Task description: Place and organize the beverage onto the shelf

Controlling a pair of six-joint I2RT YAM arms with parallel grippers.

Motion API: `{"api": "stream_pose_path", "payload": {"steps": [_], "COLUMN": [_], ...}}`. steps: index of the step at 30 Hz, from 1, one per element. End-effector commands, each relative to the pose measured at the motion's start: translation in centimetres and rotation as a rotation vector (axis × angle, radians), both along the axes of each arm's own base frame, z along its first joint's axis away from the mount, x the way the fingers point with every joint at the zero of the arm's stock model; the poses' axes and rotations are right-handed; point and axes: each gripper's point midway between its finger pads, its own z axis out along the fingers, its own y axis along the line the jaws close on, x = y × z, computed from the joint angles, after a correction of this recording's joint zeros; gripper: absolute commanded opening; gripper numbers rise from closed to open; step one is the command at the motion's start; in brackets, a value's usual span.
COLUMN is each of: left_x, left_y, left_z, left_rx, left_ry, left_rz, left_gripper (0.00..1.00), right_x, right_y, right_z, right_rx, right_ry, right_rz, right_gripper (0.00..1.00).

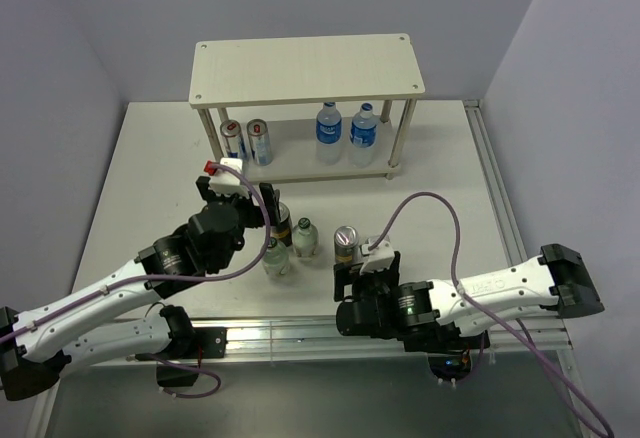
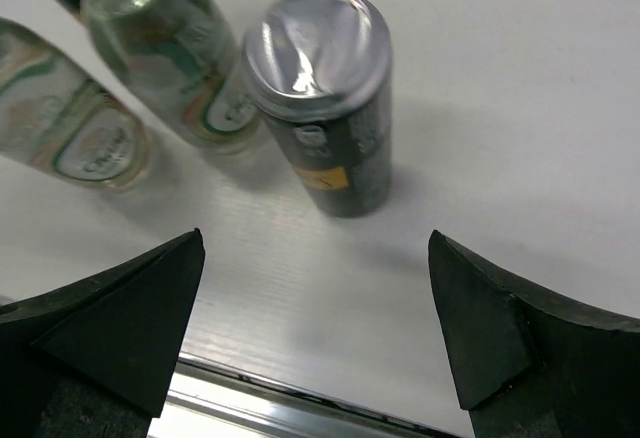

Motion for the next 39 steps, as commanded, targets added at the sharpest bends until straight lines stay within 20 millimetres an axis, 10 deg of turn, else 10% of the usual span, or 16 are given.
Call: {"api": "stream_pose_path", "payload": {"steps": [1,29,39], "left_x": [0.1,1.0,0.8], "left_y": [-0.5,-0.6,-0.3], "left_z": [1.1,-1.0,-0.7], "left_rx": [-0.056,-0.034,-0.045], "left_ry": [-0.010,0.016,0.006], "left_rz": [-0.016,-0.007,-0.004], "left_gripper": [0.99,0.99,0.99], "right_x": [0.9,9.0,11.0], "right_y": [-1.0,1.7,2.2], "right_z": [0.7,-3.6,-0.6], "right_rx": [0.085,0.045,0.001], "right_ry": [-0.043,-0.096,-0.146], "right_rz": [-0.125,-0.232,-0.242], "right_gripper": [1.00,0.95,0.06]}}
